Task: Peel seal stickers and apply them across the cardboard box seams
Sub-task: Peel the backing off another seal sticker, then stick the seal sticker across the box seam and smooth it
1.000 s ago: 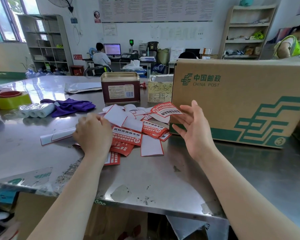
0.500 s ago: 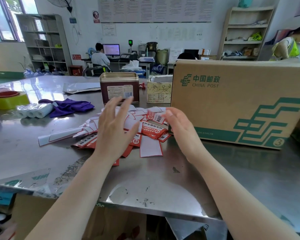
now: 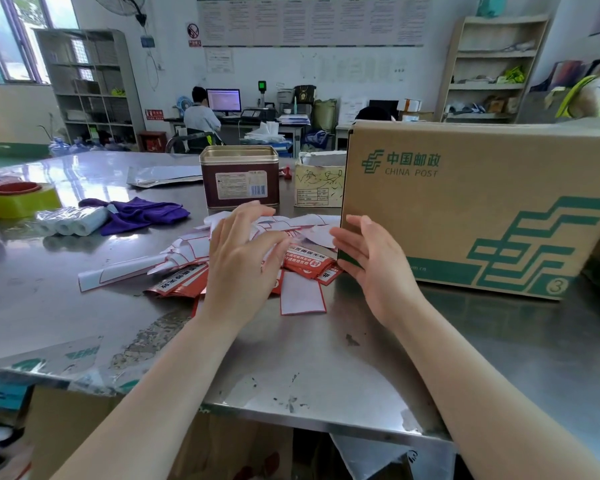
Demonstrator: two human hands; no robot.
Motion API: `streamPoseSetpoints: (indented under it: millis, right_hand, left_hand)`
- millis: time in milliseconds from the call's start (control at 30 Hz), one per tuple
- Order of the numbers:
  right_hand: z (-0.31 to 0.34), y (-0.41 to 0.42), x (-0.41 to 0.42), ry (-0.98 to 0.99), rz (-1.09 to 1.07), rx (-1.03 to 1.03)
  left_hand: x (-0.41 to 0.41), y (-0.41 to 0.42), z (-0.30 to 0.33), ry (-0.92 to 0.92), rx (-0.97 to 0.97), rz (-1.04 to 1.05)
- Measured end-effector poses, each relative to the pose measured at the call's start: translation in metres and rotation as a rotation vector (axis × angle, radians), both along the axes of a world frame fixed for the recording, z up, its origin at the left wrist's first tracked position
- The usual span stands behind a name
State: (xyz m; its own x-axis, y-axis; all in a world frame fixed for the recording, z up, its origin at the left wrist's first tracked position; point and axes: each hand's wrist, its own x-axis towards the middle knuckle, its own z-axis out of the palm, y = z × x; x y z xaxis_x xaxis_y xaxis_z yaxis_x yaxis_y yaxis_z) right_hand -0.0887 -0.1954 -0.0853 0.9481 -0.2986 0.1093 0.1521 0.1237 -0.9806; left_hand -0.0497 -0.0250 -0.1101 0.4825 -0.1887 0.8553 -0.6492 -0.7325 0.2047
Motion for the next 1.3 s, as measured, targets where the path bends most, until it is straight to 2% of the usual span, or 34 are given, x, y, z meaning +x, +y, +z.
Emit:
streamPoseSetpoints:
  millis: [67, 133, 267, 300, 367, 533, 633, 800, 933, 1067, 1167, 1300]
  right_hand:
    - [-0.001, -0.003, -0.001, 0.025, -0.045, 0.052]
    - [-0.002, -0.003, -0.001, 0.063, -0.034, 0.041]
    - [-0.002, 0.002, 0.0, 0.124, 0.101, 0.057]
    - [-0.003, 0.001, 0.002, 0.127, 0.116, 0.055]
    - [-0.007, -0.001, 0.004, 0.134, 0.122, 0.033]
    - [-0.013, -0.005, 0.003, 0.122, 0.081, 0.02]
    - [-0.012, -0.006, 0.004, 0.112, 0.031, 0.011]
    - [-0.007, -0.005, -0.003, 0.078, -0.044, -0.07]
    - [0.002, -0.005, -0.01, 0.022, -0.115, -0.356]
    - [0.034, -0.009, -0.018, -0.155, -0.201, -0.619]
    - [0.07, -0.021, -0.023, -0.279, -0.297, -0.662]
    - [0.12, -0.048, -0.028, -0.36, -0.405, -0.612]
  left_hand:
    - [-0.004, -0.001, 0.005, 0.084, -0.149, 0.007]
    - [-0.004, -0.002, 0.009, 0.258, -0.305, -0.033]
    - [-0.006, 0.0, 0.018, 0.859, -0.854, -0.38]
    - [-0.008, 0.001, 0.02, 0.961, -0.948, -0.429]
    - [-0.008, 0.001, 0.021, 1.048, -0.977, -0.463]
    - [-0.007, 0.0, 0.02, 1.072, -0.949, -0.479]
    - [-0.005, 0.001, 0.017, 1.047, -0.806, -0.352]
    - [-0.007, -0.002, 0.016, 0.86, -0.74, -0.276]
    - [0.0, -0.007, 0.015, 0.726, -0.578, -0.073]
    - [0.0, -0.023, 0.042, 0.52, -0.445, 0.036]
    - [-0.006, -0.045, 0.077, 0.374, -0.462, 0.019]
    - [-0.01, -0.085, 0.127, 0.263, -0.455, -0.024]
